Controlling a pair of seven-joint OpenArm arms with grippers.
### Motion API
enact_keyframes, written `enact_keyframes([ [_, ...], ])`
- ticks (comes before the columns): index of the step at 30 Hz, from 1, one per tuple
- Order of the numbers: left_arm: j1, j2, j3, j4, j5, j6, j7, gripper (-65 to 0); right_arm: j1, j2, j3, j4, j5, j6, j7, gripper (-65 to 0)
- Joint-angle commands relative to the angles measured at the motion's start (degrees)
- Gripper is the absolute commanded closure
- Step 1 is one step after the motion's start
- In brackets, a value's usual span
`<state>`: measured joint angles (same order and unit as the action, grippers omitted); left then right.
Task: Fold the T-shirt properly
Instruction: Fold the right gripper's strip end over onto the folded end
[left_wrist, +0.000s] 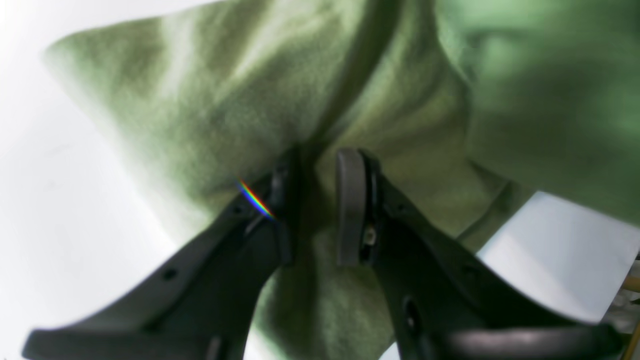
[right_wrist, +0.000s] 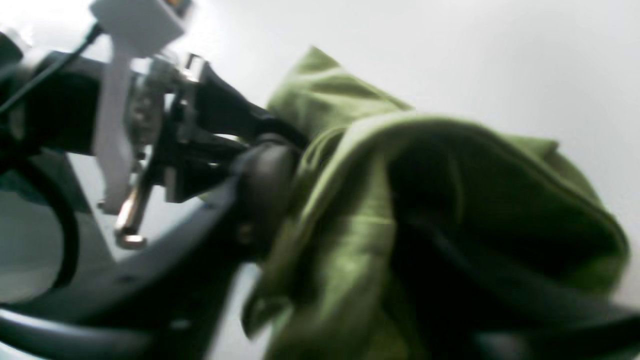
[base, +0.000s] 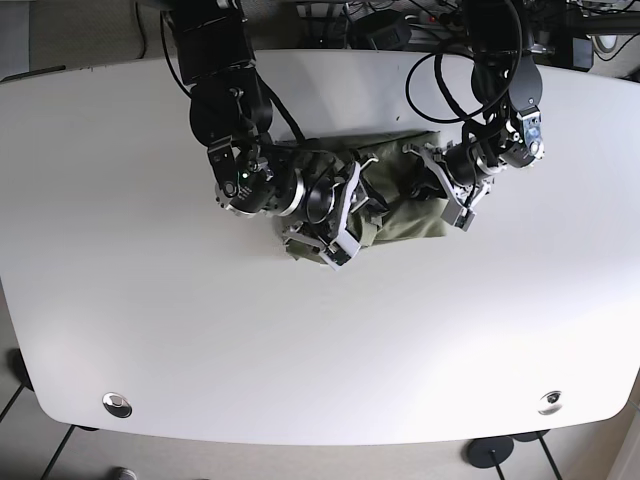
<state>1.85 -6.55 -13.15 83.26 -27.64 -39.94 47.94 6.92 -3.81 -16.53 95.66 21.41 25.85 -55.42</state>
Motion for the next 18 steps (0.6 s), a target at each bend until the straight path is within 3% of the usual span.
enact_keyframes([
  [1, -0.84, -0.35, -0.17, 1.26, -0.63, -0.06, -0.69, -10.7, 1.74, -0.54, -2.76, 1.09, -0.71, 0.22, 1.48, -47.2],
  [4, -2.07, -0.35, -1.4, 3.73, -0.63, -0.06, -0.6, -10.7, 2.88, -0.54, -7.77, 1.09, -2.2, 0.22, 1.31, -62.0],
  [9, -0.66, 0.0, -14.59, 16.47, -3.0, -0.06, -0.43, -10.7, 2.53, -0.8, -8.21, 4.87, -1.85, 0.22, 1.31, -62.6],
  [11, 0.92, -3.26, -22.33, 18.32, -3.44, -0.06, -0.43, -10.7, 1.74, -0.8, -7.95, 6.98, -1.85, 0.22, 1.31, -62.6],
  [15, 4.53, -11.26, -25.14, 16.91, -3.35, -0.06, -0.51, -10.7, 0.6, -0.54, -4.17, 8.83, -1.85, 0.22, 1.31, -62.6],
  [18, 7.52, -13.63, -23.82, 17.62, -3.35, -0.06, -0.78, -10.7, -0.28, -0.45, 0.84, 8.83, -1.85, 0.48, 1.48, -62.6],
])
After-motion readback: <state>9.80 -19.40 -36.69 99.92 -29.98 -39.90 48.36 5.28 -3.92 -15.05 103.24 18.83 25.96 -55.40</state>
